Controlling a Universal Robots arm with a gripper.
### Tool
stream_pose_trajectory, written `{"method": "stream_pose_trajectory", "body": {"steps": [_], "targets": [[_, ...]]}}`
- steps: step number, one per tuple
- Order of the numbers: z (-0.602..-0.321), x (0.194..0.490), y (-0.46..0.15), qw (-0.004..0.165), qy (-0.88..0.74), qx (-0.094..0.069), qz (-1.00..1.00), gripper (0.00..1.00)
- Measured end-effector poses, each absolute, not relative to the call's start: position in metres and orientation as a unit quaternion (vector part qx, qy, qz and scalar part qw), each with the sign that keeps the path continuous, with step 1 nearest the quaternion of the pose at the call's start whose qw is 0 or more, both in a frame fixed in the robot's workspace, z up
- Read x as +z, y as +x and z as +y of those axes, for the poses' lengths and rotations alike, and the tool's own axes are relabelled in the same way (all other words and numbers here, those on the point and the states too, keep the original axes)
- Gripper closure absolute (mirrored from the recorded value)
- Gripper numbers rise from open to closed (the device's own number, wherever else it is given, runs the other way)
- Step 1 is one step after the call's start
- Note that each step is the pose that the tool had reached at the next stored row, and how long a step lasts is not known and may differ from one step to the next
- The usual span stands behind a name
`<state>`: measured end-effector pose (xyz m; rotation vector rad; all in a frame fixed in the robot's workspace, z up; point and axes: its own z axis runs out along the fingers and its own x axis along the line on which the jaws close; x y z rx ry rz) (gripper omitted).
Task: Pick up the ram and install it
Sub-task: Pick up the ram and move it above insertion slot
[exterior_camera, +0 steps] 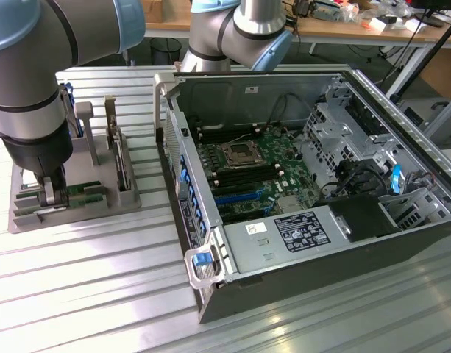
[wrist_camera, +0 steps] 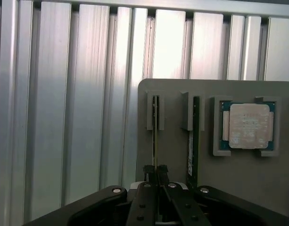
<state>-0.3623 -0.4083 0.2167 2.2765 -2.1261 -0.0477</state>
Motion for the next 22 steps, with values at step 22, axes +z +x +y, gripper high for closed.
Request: {"method": "stream_pose_trajectory", "body": {"steps": [22], "targets": [[-0.4083, 0.2268, -0.3623, 0.013, 0.731, -0.015, -0.682, 0.88]]}}
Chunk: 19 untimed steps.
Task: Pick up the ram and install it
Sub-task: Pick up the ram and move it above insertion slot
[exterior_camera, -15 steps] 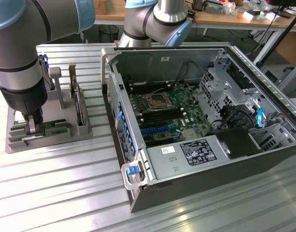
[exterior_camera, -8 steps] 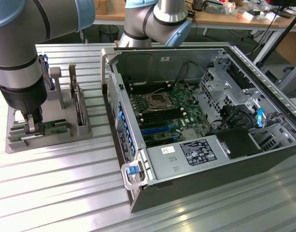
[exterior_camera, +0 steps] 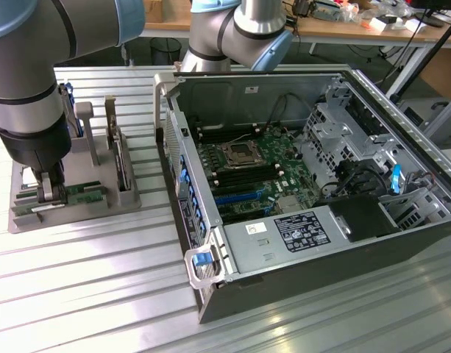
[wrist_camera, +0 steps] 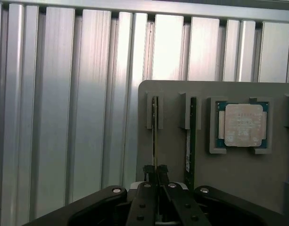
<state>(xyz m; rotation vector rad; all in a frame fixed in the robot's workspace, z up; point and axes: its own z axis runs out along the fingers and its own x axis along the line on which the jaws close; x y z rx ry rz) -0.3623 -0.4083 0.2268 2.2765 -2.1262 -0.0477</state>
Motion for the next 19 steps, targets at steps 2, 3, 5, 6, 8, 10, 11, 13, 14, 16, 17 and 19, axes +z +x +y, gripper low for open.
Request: {"method": "stream_pose_trajectory", "body": {"steps": [2, 3, 5, 6, 8, 10, 11, 13, 14, 16, 17, 19], "targets": [[-0.408, 0.228, -0.362, 0.013, 0.731, -0.015, -0.682, 0.88], [-0.408, 0.228, -0.362, 0.013, 0.731, -0.015, -0.682, 0.88], [-0.408, 0.23, -0.362, 0.013, 0.731, -0.015, -0.682, 0.88], [-0.408, 0.231, -0.362, 0.013, 0.731, -0.015, -0.682, 0.88], [-0.408, 0.232, -0.362, 0.013, 0.731, -0.015, -0.682, 0.88], [-0.408, 0.234, -0.362, 0.013, 0.731, -0.015, -0.682, 0.88], [-0.408, 0.234, -0.362, 0.013, 0.731, -0.015, -0.682, 0.88], [-0.408, 0.235, -0.362, 0.013, 0.731, -0.015, -0.682, 0.88], [-0.408, 0.236, -0.362, 0.013, 0.731, -0.015, -0.682, 0.88], [-0.408, 0.237, -0.362, 0.013, 0.731, -0.015, -0.682, 0.88], [-0.408, 0.238, -0.362, 0.013, 0.731, -0.015, -0.682, 0.88], [-0.408, 0.239, -0.362, 0.013, 0.731, -0.015, -0.682, 0.88]]}}
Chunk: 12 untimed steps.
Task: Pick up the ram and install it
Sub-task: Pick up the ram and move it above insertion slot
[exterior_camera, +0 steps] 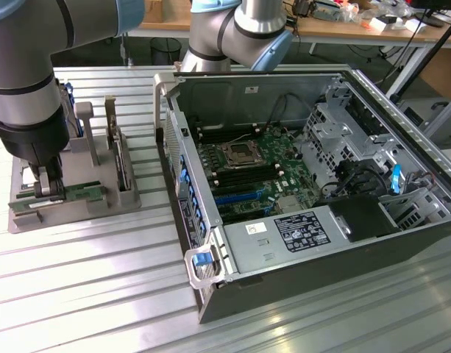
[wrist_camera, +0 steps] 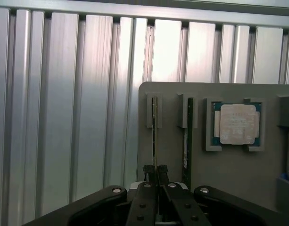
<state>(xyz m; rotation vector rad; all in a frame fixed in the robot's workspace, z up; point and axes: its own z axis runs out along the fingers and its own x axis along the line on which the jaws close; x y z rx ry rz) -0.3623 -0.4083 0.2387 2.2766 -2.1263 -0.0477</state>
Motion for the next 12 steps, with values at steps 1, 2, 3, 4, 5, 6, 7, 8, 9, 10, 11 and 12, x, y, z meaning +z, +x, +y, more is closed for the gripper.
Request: {"method": "stream_pose_trajectory", "body": {"steps": [1, 2, 3, 4, 5, 6, 7, 8, 9, 10, 11, 12], "targets": [[-0.4083, 0.2392, -0.3623, 0.013, 0.731, -0.015, -0.682, 0.88], [-0.4083, 0.2398, -0.3623, 0.013, 0.731, -0.015, -0.682, 0.88], [-0.4083, 0.2402, -0.3623, 0.013, 0.731, -0.015, -0.682, 0.88], [-0.4083, 0.2407, -0.3623, 0.013, 0.731, -0.015, -0.682, 0.88], [-0.4083, 0.241, -0.3623, 0.013, 0.731, -0.015, -0.682, 0.88], [-0.4083, 0.2412, -0.3623, 0.013, 0.731, -0.015, -0.682, 0.88], [-0.4083, 0.2418, -0.3623, 0.013, 0.731, -0.015, -0.682, 0.88], [-0.4083, 0.242, -0.3622, 0.013, 0.731, -0.015, -0.682, 0.88], [-0.4083, 0.2423, -0.3623, 0.013, 0.731, -0.015, -0.682, 0.88], [-0.4083, 0.2426, -0.3623, 0.013, 0.731, -0.015, -0.682, 0.88], [-0.4083, 0.2427, -0.3623, 0.013, 0.731, -0.015, -0.682, 0.88], [-0.4083, 0.2427, -0.3623, 0.013, 0.731, -0.015, -0.682, 0.88]]}}
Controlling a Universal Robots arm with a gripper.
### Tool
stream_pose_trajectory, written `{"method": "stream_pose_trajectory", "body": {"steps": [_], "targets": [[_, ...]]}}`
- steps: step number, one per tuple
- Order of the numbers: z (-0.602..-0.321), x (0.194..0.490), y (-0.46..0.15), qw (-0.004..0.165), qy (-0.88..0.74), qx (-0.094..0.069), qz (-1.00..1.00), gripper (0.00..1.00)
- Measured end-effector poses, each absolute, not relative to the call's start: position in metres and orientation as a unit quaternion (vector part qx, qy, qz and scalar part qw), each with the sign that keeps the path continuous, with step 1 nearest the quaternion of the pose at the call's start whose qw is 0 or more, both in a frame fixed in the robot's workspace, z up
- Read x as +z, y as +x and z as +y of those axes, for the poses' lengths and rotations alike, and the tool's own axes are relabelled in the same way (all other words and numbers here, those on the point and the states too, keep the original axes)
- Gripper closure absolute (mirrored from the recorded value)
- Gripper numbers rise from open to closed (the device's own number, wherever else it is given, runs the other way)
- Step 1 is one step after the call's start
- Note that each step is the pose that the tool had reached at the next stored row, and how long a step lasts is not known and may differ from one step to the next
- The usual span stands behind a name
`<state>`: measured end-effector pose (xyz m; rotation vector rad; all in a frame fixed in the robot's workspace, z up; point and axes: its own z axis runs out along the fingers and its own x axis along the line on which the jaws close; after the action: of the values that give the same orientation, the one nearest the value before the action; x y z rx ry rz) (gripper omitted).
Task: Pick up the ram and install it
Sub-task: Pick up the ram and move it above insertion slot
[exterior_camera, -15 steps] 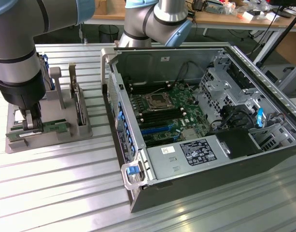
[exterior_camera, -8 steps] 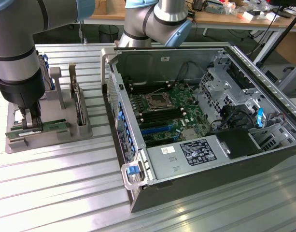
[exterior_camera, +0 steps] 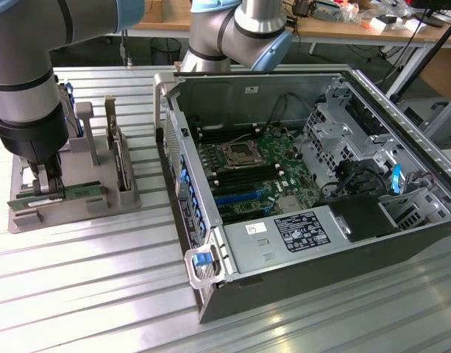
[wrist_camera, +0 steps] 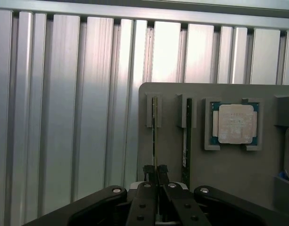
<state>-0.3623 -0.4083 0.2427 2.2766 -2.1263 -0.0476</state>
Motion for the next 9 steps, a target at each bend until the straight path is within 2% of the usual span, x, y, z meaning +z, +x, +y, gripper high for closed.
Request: {"method": "stream_pose_trajectory", "body": {"steps": [9], "targets": [[-0.4083, 0.2443, -0.3623, 0.013, 0.731, -0.015, -0.682, 0.88]]}}
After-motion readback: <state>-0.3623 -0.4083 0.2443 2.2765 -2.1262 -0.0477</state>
